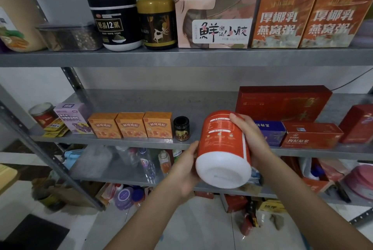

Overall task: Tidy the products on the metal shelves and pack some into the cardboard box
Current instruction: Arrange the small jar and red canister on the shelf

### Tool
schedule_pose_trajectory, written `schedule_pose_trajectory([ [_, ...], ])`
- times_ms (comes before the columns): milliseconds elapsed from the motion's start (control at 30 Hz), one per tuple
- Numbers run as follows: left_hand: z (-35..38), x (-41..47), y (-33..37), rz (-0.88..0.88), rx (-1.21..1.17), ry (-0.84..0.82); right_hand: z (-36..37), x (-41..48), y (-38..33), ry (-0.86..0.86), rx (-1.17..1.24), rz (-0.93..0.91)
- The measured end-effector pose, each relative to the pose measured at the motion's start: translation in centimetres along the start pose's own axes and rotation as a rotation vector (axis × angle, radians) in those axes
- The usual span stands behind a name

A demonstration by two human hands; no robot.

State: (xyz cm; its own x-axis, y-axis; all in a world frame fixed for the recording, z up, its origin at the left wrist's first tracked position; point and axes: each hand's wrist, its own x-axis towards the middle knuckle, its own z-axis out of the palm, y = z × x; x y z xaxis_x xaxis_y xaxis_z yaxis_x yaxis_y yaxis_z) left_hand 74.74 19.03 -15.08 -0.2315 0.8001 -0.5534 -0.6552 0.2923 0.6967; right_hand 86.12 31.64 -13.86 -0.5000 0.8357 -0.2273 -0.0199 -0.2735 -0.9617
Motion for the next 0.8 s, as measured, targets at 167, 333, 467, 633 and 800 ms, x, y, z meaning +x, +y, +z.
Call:
schedule_pose_trajectory([
  [167,0.2,-0.5,0.6,-0.011,0.129,-0.061,1.0,-0.6,0.1,0.013,-0.125,-0.052],
  [333,0.0,-0.1,0.0,0.013,0.011,-0.059,0.4,-0.5,-1.3,-0.030,-0.009,-0.033],
  [467,0.2,-0.6,0.4,-0.094,-0.200,-0.153,-0.5,-0.5,-0.8,-0.094,0.109,0.052],
  [633,0.6,-0.8,-0.3,-0.124,-0.224,-0.214,-0.5,-0.6,-0.1,-0.163,0.242,0.123],
  [800,0.1,-0.1,0.5,0.044,0.083,-0.081,0.1,-0.4,0.2,-0.032,0.164,0.037],
])
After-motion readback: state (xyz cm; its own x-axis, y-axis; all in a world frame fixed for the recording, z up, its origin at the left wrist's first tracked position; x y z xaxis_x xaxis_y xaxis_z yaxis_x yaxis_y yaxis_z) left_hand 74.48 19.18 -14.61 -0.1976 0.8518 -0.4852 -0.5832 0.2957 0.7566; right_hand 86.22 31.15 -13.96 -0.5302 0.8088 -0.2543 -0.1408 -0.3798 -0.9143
